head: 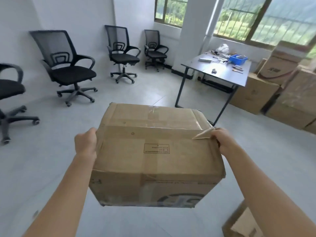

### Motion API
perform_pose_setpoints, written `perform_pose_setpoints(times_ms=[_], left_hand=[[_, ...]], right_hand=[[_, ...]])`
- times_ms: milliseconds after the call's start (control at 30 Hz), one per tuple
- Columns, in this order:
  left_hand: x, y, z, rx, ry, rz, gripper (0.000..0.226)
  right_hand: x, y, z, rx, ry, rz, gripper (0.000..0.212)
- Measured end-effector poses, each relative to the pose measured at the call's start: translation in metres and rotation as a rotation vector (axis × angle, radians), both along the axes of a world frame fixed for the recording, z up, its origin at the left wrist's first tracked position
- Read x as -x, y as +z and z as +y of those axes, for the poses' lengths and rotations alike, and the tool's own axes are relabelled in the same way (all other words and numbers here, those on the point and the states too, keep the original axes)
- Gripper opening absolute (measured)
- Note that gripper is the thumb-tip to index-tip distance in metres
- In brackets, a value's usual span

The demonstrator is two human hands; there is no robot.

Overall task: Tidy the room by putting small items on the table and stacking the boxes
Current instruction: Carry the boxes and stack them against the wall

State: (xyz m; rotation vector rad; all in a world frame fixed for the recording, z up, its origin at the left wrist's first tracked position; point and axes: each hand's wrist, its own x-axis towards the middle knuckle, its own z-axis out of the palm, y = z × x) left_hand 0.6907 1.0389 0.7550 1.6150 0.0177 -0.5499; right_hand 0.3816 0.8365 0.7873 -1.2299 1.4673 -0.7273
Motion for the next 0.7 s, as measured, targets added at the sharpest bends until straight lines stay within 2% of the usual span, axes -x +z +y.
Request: perform_pose_setpoints(times_ms=[67, 200, 300, 500, 700], left_hand=[[0.024, 0.018, -0.041, 0.014, -0.116, -0.027, 0.018], [0.073, 0.053, -0.121, 0.083, -0.304, -0.098, 0.029], [0.104, 0.071, -0.171, 0.074, -0.431, -0.182, 0.035], [0.15, 0.1, -0.265, 0.221, -0.533, -0.184, 0.033], [0.175, 0.128, -0.382, 0.331, -0.643, -0.203, 0.022]], right_hand=[[0.04, 0.017, -0.012, 0.044, -0.088, -0.024, 0.023], [0.11, 0.051, -0.027, 0.143, -0.268, -0.105, 0.019], [0.15, 0.069, -0.043, 0.201, -0.369, -0.117, 0.026], [0.201, 0.097, -0.094, 0.352, -0.548, -0.09, 0.03], [0.224, 0.127, -0.17, 0.502, -0.7, -0.077, 0.016]])
